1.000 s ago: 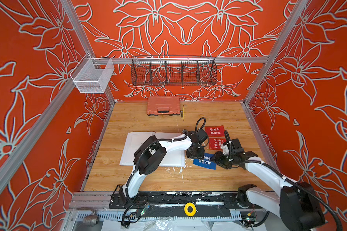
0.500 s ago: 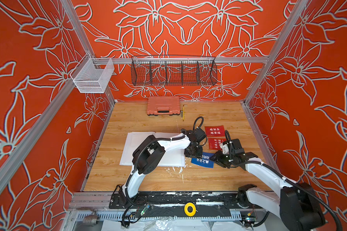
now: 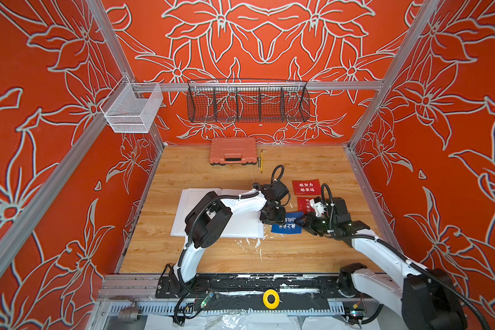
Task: Place the photos into the photo albums
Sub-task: Pick up the photo at the center of the board.
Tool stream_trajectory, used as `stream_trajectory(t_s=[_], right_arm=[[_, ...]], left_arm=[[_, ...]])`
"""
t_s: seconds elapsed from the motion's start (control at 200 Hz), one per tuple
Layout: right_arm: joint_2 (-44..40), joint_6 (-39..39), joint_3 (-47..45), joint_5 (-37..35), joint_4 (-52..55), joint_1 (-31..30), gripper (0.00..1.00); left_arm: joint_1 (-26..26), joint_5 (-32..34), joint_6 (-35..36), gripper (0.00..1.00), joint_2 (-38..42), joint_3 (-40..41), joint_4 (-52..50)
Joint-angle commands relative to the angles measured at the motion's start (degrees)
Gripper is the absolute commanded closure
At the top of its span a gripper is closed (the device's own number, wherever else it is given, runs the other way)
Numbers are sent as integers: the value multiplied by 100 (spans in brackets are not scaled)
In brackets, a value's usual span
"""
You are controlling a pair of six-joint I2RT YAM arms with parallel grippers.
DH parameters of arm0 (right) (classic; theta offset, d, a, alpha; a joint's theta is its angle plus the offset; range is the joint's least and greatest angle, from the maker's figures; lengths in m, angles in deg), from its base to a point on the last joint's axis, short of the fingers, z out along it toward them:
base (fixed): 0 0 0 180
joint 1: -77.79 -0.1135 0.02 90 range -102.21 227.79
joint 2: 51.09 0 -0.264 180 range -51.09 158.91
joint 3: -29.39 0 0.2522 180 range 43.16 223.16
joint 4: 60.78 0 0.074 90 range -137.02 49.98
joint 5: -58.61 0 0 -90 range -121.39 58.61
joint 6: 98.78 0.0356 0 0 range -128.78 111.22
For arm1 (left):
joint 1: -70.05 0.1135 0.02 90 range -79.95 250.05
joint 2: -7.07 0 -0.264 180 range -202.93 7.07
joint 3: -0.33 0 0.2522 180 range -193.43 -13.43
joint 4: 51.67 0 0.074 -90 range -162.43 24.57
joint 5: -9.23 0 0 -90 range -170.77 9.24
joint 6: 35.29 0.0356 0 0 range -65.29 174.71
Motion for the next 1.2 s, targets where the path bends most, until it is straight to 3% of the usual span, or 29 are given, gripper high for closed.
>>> stream_trajectory(t_s=[0.0,0.355,0.565,0.786,1.196], right_arm=[[-103,41,-36,153,-112,-44,70],[-92,-61,214,-12,261,-39,100],[-418,-319,599,-480,948,-45,100],[-677,-435,981,-443,1260,-44,100],[-446,321,1135,119,115,-356,100]], left_arm=[[-4,-72,21,44,-40,78,-72],[0,23,70,42,133,10,-176],[48,187,221,36,643,-147,-347],[428,408,298,30,1452,36,-629],[2149,752,241,29,3755,1945,-779]])
